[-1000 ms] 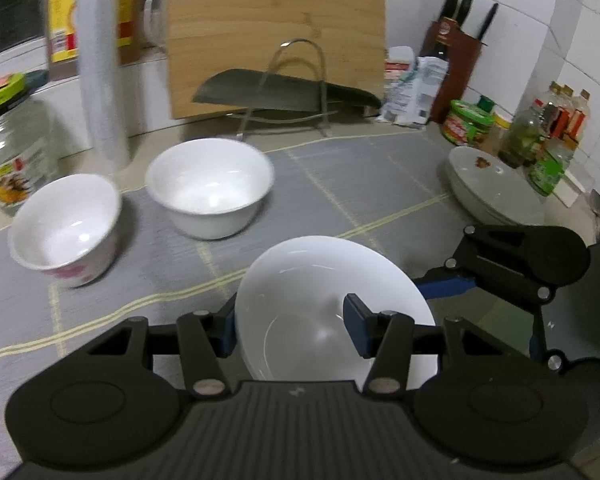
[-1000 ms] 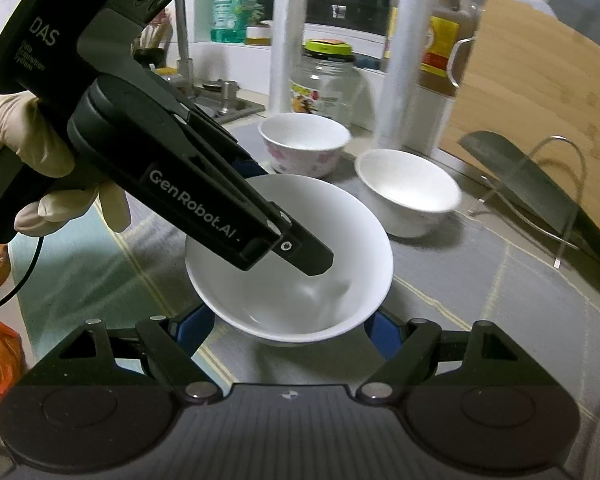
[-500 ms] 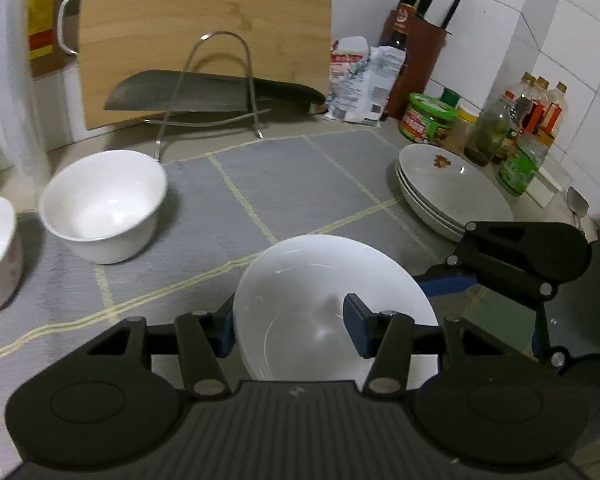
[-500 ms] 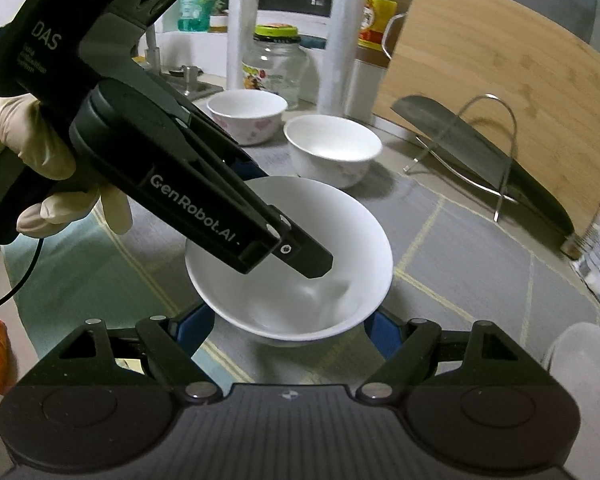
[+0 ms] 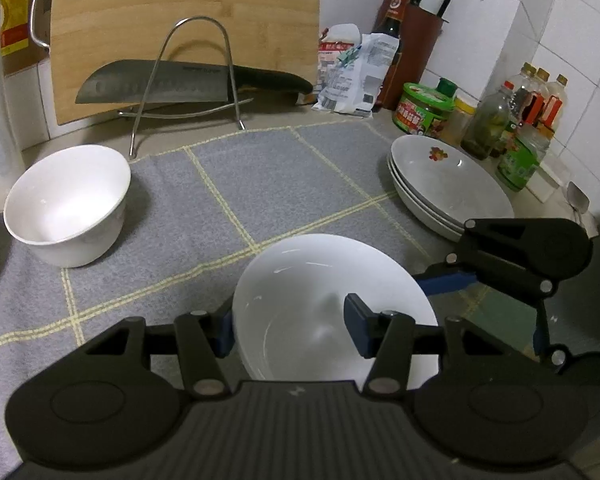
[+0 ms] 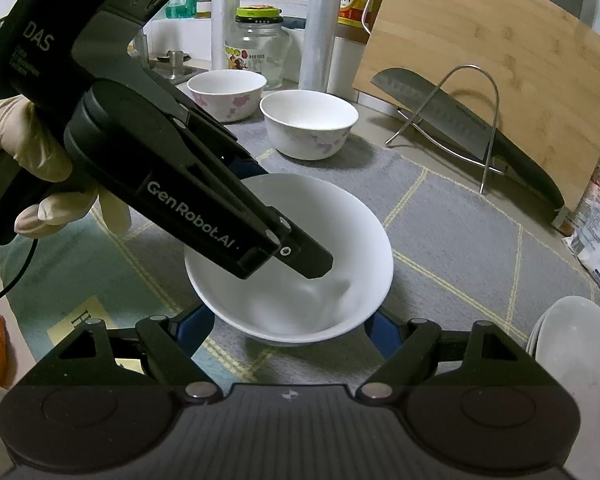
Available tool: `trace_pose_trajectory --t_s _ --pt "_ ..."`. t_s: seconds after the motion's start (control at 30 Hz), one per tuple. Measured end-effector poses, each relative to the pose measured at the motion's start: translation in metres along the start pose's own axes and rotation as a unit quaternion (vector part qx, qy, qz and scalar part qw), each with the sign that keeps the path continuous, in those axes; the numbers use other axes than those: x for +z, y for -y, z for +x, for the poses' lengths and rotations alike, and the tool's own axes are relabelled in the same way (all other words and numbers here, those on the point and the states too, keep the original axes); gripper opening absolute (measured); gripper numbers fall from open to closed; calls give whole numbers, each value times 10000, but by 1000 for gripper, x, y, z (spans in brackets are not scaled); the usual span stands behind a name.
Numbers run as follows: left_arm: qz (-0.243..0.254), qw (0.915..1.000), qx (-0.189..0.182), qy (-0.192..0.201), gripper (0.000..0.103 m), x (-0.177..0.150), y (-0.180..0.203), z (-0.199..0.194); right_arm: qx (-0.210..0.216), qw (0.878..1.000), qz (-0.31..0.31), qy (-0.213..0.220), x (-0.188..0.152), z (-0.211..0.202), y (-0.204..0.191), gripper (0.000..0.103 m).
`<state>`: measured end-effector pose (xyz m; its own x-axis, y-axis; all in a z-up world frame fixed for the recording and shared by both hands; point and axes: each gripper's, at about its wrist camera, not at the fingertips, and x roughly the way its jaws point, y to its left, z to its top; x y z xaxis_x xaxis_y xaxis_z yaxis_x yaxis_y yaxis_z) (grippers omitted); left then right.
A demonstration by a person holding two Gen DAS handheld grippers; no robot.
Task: Organize plates and bowls
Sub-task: 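Carry the white bowl with the left gripper toward the plate stack, then lower the white bowl onto the mat beside the plates and open the left gripper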
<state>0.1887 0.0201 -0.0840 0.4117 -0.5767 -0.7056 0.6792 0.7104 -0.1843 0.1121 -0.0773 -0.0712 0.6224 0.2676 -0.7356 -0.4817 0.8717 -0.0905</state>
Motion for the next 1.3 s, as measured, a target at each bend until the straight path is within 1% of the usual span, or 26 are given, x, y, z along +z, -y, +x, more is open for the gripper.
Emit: trace_pose_trajectory --t_s 0.33,0.4,0.43,0.47,0.5,0.53,0.57,0.63,0.67,0.77,0.87,1.0,1.1,1.2,1.3 --pt "-35 10000 0 -22 53 -3 -2 5 20 10000 13 -94 3 7 2 85" --pt "-13 10000 2 -11 60 -3 -1 5 21 9999 22 -97 3 9 2 85" --pt "-7 10000 -12 10 73 -4 -1 5 12 9999 22 -101 3 9 2 87" --pt "3 10000 -31 45 91 -5 0 4 -5 10000 6 -88 4 9 2 90" --pt "29 9999 -15 99 97 -6 1 3 -46 10000 -31 -69 4 9 1 99" --pt "80 9998 34 193 99 -7 2 0 -108 9999 -76 3 3 7 1 103" --pt "132 9996 75 242 99 -8 3 -3 -121 9999 -94 68 3 5 1 103" --pt "188 9993 193 269 99 -10 4 -6 -79 9999 -63 12 3 5 4 103" --pt "163 9991 248 301 99 -12 3 -9 -65 10000 -26 7 2 5 6 103" --pt "24 9988 263 413 99 -16 0 -17 -92 10000 2 -11 0 3 7 103" --pt "-38 9977 420 536 99 -20 -2 -27 -97 9999 20 -24 1 1 7 103" --pt "-47 9948 722 711 99 -24 -2 -41 13 9999 133 -19 2 -4 11 103" --pt "-62 9922 916 839 101 -28 -2 -50 90 9996 284 -16 2 -10 14 103" --pt "-9 9878 1234 951 102 -34 -1 -57 78 9992 389 -10 4 -14 14 103" --pt "-30 9851 1373 1030 102 -41 -5 -66 46 9988 497 26 9 -16 14 103"
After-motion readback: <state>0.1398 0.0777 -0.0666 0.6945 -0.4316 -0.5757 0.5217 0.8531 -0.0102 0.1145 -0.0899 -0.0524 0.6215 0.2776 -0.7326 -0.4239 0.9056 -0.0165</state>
